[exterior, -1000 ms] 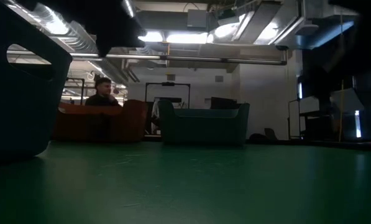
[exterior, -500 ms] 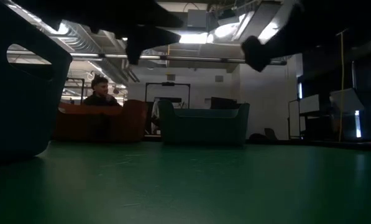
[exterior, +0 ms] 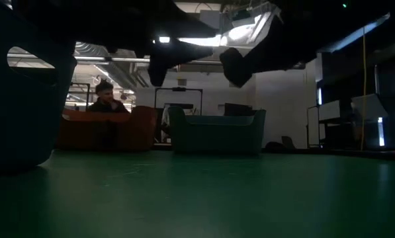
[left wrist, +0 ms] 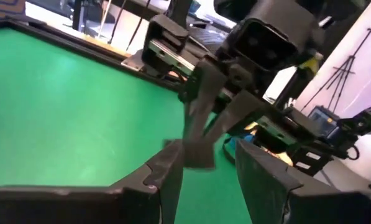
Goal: Sort rubber bands into baskets
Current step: Put the black rubber band into the orange bin
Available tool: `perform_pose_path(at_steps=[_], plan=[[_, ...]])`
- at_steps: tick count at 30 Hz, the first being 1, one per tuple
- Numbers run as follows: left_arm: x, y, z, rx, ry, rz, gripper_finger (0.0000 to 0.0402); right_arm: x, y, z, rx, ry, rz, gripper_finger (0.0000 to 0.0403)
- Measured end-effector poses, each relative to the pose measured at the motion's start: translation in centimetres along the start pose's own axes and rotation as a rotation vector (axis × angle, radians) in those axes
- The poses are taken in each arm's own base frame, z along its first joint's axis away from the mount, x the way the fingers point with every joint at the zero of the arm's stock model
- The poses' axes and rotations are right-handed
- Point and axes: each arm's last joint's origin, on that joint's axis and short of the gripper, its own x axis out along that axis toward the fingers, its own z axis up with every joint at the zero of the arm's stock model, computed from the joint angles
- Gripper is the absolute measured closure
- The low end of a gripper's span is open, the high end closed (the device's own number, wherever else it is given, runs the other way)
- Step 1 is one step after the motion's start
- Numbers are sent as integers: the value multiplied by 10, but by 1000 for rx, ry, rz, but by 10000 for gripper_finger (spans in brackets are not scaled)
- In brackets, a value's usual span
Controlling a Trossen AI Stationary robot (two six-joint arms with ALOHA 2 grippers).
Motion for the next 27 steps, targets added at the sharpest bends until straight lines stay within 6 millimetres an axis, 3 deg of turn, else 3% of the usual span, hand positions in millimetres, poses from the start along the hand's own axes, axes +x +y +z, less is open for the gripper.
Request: perform_pose_path(at_steps=[10, 23, 27], plan=[[20, 1, -14, 5, 42, 19, 260, 5, -2, -1, 10, -8, -22, 391], [21, 1, -14, 26, 37, 20, 261, 5, -1, 1, 18, -14, 9, 391], [21, 1, -13, 45, 36, 21, 281, 5, -1, 2, 29, -22, 19, 391]])
